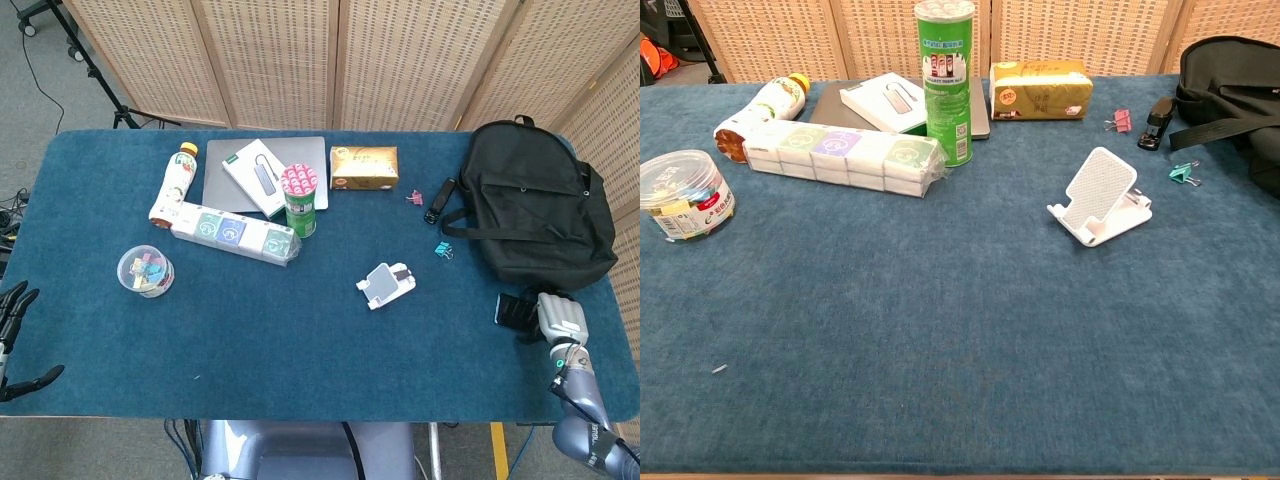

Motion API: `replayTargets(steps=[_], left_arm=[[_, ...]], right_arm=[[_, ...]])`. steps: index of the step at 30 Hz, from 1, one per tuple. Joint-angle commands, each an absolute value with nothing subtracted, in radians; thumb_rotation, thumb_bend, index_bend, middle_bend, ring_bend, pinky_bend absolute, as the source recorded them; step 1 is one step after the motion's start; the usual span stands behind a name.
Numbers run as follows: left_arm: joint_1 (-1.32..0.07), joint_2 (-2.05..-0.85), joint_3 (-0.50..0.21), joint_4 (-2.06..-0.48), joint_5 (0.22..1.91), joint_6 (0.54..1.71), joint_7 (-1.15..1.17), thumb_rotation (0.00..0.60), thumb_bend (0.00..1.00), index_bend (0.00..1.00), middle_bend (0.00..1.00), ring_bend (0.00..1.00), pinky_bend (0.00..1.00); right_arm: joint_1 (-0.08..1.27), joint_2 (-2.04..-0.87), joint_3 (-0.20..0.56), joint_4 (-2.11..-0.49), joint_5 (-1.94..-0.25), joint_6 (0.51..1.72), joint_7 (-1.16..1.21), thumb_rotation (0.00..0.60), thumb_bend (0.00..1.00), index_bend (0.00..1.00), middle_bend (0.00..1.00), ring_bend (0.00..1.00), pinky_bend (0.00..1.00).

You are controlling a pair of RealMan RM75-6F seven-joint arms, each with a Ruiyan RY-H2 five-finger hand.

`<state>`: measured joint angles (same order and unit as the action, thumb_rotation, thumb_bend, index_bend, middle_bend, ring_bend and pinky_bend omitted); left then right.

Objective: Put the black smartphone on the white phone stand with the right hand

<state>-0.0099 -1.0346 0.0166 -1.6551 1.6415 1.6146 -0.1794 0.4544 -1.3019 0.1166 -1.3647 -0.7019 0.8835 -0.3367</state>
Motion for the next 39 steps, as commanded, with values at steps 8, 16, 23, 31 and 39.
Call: replayTargets(steps=[8,16,23,31,39], left_arm=[[-0.012,-1.037,0.015,-1.656,1.636,1.610,-0.175,0.600,0.00,0.02,0.00,0.00,0.07],[-0.015,-1.040,0.015,-1.658,1.633,1.601,-0.165,0.600,0.00,0.02,0.00,0.00,0.07],[-0.016,-1.042,0.015,-1.659,1.632,1.598,-0.160,0.600,0.00,0.02,0.00,0.00,0.07],[-0.017,-1.043,0.015,-1.660,1.633,1.597,-0.159,0.600,0.00,0.02,0.00,0.00,0.07],[-0.017,-1.041,0.016,-1.660,1.636,1.599,-0.162,0.600,0.00,0.02,0.00,0.00,0.07]], right_arm=[[0.464,-1.339,0.108,-1.298,-0.693,0.854,-0.336,0.600,0.22,0.24,0.17,0.12,0.15],[0.456,-1.372,0.105,-1.216,-0.719,0.842,-0.309,0.600,0.26,0.33,0.28,0.25,0.27],[0.448,-1.385,0.100,-1.172,-0.729,0.817,-0.289,0.600,0.35,0.39,0.39,0.37,0.37],[0.412,-1.375,0.095,-1.178,-0.841,0.864,-0.215,0.600,0.41,0.43,0.47,0.43,0.41],[0.376,-1.313,0.085,-1.278,-0.994,0.983,-0.188,0.600,0.41,0.44,0.47,0.43,0.41]])
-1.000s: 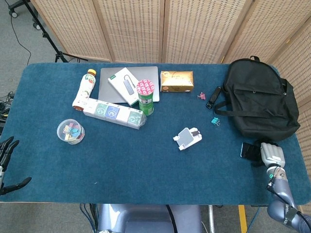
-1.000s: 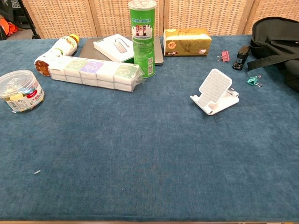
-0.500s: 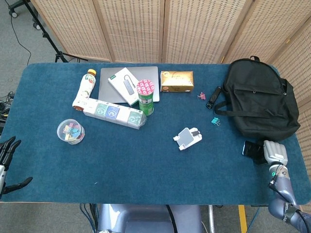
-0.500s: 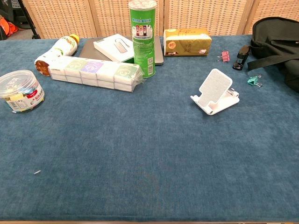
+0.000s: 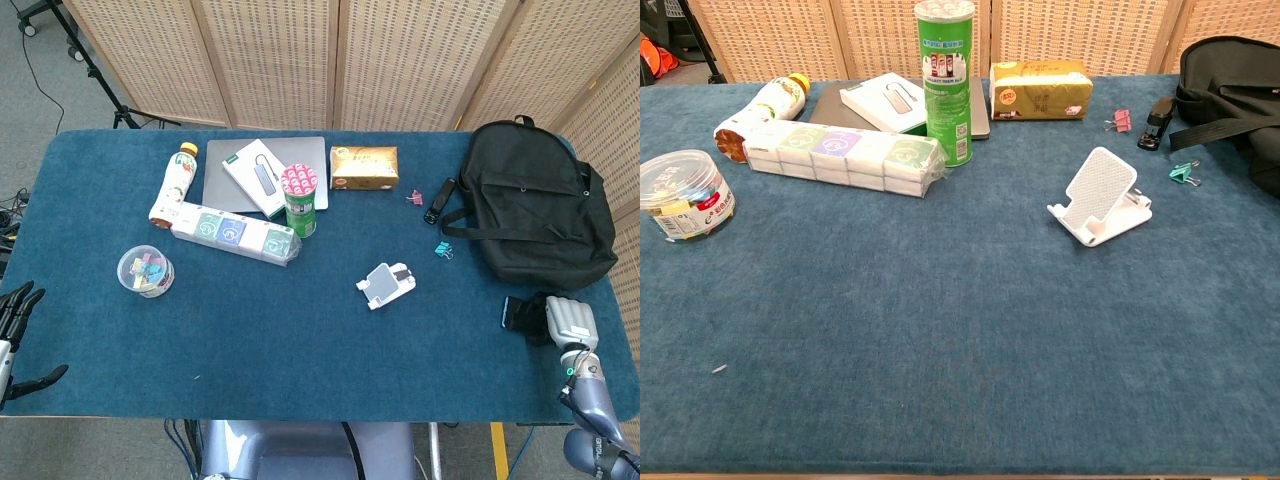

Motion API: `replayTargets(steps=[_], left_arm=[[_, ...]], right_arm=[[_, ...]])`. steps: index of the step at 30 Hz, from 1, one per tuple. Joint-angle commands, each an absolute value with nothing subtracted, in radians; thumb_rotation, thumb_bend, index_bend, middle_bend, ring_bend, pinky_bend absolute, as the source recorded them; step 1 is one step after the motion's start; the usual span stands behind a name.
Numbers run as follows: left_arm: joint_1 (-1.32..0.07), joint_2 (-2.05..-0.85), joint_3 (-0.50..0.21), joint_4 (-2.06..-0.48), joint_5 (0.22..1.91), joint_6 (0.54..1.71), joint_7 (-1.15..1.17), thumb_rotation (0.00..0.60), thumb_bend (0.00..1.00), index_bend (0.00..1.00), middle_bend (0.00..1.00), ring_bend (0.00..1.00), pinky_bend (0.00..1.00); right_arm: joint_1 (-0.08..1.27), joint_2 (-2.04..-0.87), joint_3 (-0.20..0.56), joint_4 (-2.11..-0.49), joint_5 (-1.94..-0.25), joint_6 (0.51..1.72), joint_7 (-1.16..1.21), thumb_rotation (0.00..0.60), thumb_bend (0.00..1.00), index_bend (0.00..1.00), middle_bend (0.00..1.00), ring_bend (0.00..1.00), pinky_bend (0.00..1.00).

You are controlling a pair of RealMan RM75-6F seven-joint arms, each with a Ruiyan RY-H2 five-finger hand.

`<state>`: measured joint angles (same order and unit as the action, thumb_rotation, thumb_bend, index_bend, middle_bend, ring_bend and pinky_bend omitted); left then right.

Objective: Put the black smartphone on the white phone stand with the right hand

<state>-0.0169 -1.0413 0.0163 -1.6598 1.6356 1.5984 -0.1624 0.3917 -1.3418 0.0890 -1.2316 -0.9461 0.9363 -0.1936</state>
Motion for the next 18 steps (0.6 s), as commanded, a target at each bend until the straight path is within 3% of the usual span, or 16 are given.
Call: replayTargets(steps=[1,11,18], left_arm=[[-0.016,-1.041,0.017,-1.660,1.637,1.599,-0.163,0.600,0.00,0.02,0.00,0.00,0.07],[-0.014,-1.039,0.018,-1.659,1.643,1.608,-0.169,0.600,0.00,0.02,0.00,0.00,0.07],[-0.016,-1.039,0.018,-1.657,1.641,1.604,-0.168,0.600,0.00,0.02,0.00,0.00,0.07]], right_arm=[[0.373,-1.304,0.084,-1.295,-1.007,0.998,-0.192,0.600,0.41,0.44,0.47,0.43,0.41],[0.396,-1.197,0.109,-1.544,-1.166,1.179,-0.373,0.600,0.41,0.44,0.47,0.43,0.41],[0.457,-1.147,0.142,-1.663,-1.231,1.215,-0.556,0.600,0.41,0.44,0.48,0.43,0.41]])
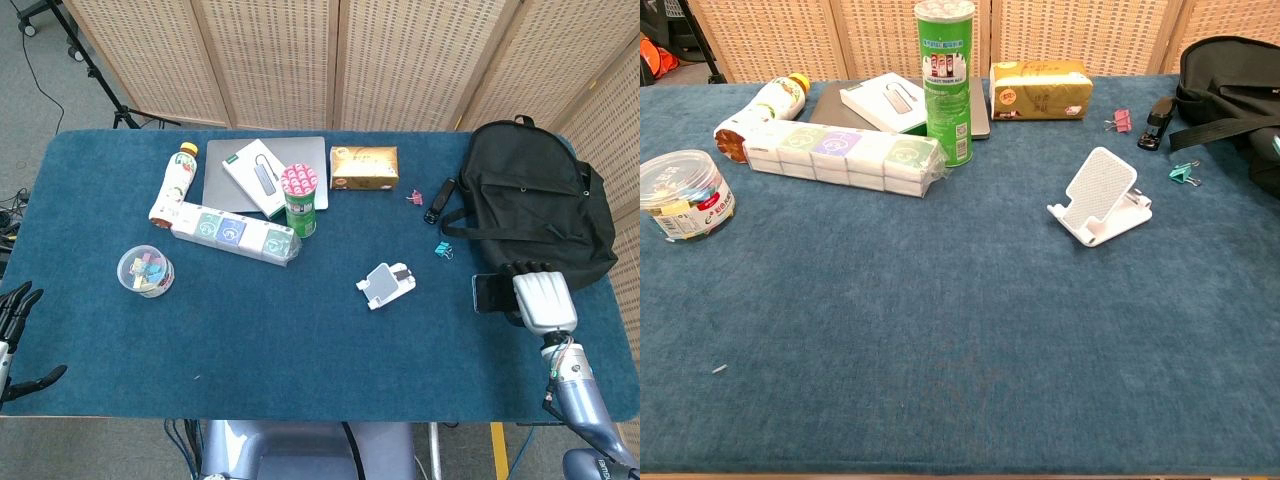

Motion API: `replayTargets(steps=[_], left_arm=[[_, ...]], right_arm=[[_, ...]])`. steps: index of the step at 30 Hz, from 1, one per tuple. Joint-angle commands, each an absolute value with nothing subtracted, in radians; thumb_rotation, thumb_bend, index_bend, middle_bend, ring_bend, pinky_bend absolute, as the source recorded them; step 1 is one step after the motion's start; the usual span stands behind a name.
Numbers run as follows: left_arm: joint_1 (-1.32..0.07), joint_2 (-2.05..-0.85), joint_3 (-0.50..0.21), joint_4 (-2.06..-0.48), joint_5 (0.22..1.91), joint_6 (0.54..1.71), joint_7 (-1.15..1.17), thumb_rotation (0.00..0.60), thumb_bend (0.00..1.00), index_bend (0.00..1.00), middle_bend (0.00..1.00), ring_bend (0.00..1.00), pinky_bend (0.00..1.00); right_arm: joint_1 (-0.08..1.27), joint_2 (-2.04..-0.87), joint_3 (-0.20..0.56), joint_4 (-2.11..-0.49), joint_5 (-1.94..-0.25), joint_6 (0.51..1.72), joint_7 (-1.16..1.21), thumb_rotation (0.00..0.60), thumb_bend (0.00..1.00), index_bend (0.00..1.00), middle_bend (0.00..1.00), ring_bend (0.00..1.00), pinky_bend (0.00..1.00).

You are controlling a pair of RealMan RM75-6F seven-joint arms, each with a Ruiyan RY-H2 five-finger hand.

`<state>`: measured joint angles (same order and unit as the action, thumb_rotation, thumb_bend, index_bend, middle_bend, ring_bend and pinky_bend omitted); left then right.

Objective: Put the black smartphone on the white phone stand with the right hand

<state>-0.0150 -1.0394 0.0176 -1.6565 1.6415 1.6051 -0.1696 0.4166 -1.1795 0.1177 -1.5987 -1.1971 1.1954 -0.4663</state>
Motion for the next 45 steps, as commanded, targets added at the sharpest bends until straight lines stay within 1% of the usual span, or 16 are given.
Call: replayTargets(steps=[1,5,10,18,22,26,32,39,45], left_arm=[[-0.016,-1.039,0.018,-1.657,1.641,1.603,-0.167,0.600,0.00,0.02,0.00,0.00,0.07],[-0.017,-1.041,0.017,-1.658,1.637,1.601,-0.164,0.600,0.00,0.02,0.00,0.00,0.07],[-0.020,-1.042,0.015,-1.660,1.631,1.592,-0.158,0.600,0.00,0.02,0.00,0.00,0.07],[-0.021,-1.041,0.014,-1.661,1.629,1.591,-0.161,0.600,0.00,0.02,0.00,0.00,0.07],[-0.021,-1.038,0.018,-1.659,1.637,1.592,-0.168,0.600,0.00,0.02,0.00,0.00,0.07],[-0.021,-1.034,0.020,-1.661,1.643,1.596,-0.182,0.600,0.00,0.02,0.00,0.00,0.07],[-0.024,-1.025,0.019,-1.656,1.639,1.591,-0.208,0.600,0.00,0.02,0.00,0.00,0.07],[-0.025,-1.018,0.021,-1.651,1.643,1.592,-0.228,0.600,0.00,0.02,0.00,0.00,0.07],[-0.028,-1.016,0.024,-1.650,1.645,1.586,-0.233,0.600,0.00,0.02,0.00,0.00,0.07]], right_arm=[[0.468,-1.143,0.149,-1.677,-1.233,1.214,-0.581,0.600,0.41,0.44,0.48,0.43,0.41],[0.531,-1.138,0.180,-1.726,-1.253,1.206,-0.712,0.600,0.41,0.44,0.48,0.43,0.41],[0.589,-1.156,0.202,-1.779,-1.255,1.206,-0.875,0.600,0.41,0.44,0.48,0.43,0.41],[0.684,-1.227,0.227,-1.875,-1.152,1.211,-1.186,0.600,0.41,0.44,0.48,0.43,0.41],[0.738,-1.294,0.228,-1.876,-1.066,1.218,-1.325,0.600,0.41,0.44,0.48,0.43,0.41],[0.782,-1.376,0.219,-1.851,-0.988,1.259,-1.455,0.600,0.41,0.44,0.48,0.43,0.41],[0.824,-1.473,0.170,-1.843,-0.973,1.345,-1.629,0.600,0.41,0.44,0.48,0.43,0.41],[0.858,-1.532,0.123,-1.812,-0.958,1.370,-1.747,0.600,0.43,0.44,0.48,0.43,0.41],[0.886,-1.573,0.119,-1.783,-0.911,1.385,-1.811,0.600,0.44,0.44,0.48,0.43,0.41]])
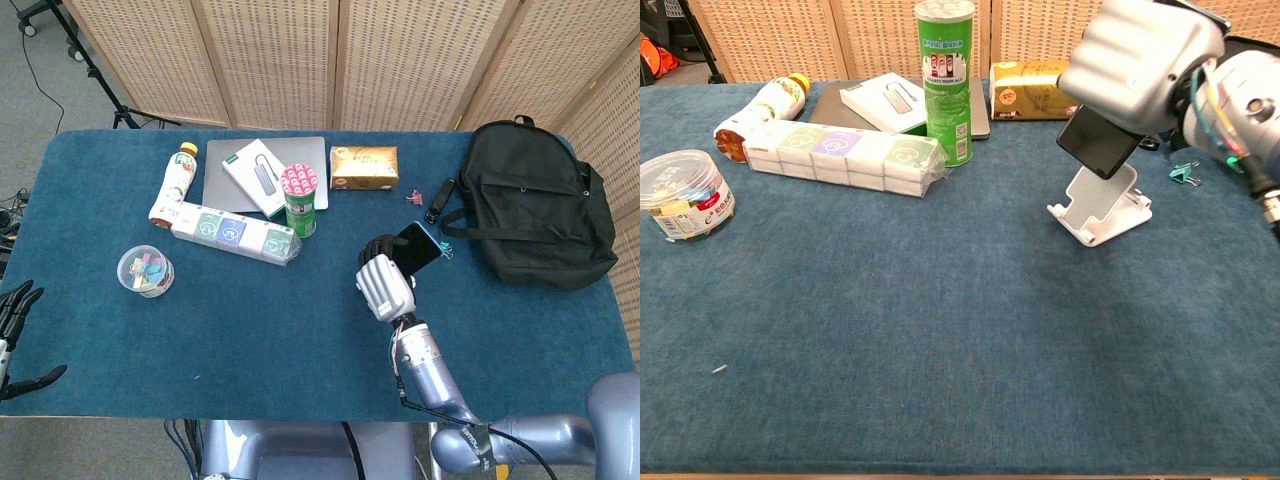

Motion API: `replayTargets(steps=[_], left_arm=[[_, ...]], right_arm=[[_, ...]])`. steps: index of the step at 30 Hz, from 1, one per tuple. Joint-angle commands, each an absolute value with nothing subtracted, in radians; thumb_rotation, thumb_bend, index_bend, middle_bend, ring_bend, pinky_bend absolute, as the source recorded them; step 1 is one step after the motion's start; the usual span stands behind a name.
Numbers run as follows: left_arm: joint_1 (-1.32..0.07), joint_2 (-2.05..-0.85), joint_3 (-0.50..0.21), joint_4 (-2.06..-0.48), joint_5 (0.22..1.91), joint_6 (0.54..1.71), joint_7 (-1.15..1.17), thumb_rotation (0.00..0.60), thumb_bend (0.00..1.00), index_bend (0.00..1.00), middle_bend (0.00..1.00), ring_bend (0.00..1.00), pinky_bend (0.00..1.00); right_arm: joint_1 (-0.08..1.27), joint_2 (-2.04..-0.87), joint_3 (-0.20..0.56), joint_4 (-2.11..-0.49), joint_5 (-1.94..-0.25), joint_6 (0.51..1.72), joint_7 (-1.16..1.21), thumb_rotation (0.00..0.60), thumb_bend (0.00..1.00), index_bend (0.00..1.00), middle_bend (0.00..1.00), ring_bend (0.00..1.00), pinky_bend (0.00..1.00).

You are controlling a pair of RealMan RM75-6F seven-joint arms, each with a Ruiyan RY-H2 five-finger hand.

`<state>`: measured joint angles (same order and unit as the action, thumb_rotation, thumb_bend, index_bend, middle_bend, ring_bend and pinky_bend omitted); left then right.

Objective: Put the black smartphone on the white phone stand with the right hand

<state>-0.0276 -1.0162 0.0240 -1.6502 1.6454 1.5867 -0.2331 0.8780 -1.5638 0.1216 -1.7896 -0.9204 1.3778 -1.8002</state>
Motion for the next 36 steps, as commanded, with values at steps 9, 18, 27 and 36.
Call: replayTargets(steps=[9,18,27,36], left_arm=[[-0.028,-1.018,0.024,-1.651,1.645,1.587,-0.229,0.600,0.00,0.02,0.00,0.00,0.07],[-0.032,-1.020,0.025,-1.653,1.642,1.579,-0.220,0.600,0.00,0.02,0.00,0.00,0.07],[-0.033,-1.018,0.026,-1.652,1.641,1.577,-0.227,0.600,0.00,0.02,0.00,0.00,0.07],[-0.032,-1.017,0.025,-1.652,1.640,1.579,-0.229,0.600,0.00,0.02,0.00,0.00,0.07]], right_arm=[[0.908,-1.620,0.093,-1.770,-0.844,1.448,-1.923,0.600,0.44,0.44,0.48,0.44,0.41],[0.940,-1.682,0.063,-1.735,-0.826,1.481,-1.995,0.600,0.44,0.44,0.48,0.44,0.41],[0.959,-1.742,0.070,-1.702,-0.763,1.518,-2.049,0.600,0.44,0.44,0.48,0.45,0.41],[0.971,-1.767,0.080,-1.691,-0.725,1.520,-2.044,0.600,0.44,0.44,0.47,0.45,0.41]])
